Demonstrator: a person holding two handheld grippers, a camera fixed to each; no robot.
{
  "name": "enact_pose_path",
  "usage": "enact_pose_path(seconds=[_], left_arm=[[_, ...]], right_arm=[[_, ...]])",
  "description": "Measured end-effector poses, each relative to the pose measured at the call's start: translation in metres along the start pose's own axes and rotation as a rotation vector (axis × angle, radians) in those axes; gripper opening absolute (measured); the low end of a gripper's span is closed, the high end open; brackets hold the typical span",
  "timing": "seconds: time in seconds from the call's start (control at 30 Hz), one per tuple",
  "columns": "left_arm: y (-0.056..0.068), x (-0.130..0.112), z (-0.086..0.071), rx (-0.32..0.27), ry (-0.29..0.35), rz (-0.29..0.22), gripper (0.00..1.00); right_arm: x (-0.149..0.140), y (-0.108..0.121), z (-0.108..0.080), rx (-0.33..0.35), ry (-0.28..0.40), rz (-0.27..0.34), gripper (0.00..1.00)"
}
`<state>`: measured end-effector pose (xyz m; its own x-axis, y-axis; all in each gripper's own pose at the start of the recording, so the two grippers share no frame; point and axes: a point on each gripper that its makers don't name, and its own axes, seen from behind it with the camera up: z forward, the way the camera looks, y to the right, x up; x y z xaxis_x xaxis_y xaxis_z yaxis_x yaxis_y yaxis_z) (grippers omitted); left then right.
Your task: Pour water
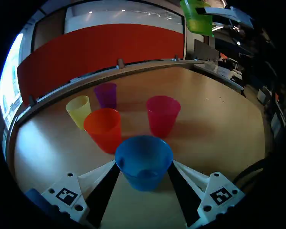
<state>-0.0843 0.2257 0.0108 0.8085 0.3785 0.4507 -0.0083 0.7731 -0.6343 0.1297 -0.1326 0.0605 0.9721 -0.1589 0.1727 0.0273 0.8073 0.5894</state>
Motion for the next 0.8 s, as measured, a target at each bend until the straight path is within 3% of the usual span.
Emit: enact_pose_path(seconds=[0.53, 0.67, 0.8], left_arm=[[-0.009, -0.017, -0.008, 0.042, -0.043, 0.003, 0.85], [-0.011, -0.018, -0.012, 0.055, -0.056, -0.008, 0.94], [-0.009, -0.018, -0.018, 0.048, -0.054, -0.016, 0.94]], right_arm=[[-0.017, 0.009, 0.028, 0.028, -0.030, -0.014, 0.87], [-0.024, 0.014, 0.038, 0.033, -0.041, -0.013, 0.87], [-0.033, 0.020, 0.046, 0.037, -0.052, -0.013, 0.87]])
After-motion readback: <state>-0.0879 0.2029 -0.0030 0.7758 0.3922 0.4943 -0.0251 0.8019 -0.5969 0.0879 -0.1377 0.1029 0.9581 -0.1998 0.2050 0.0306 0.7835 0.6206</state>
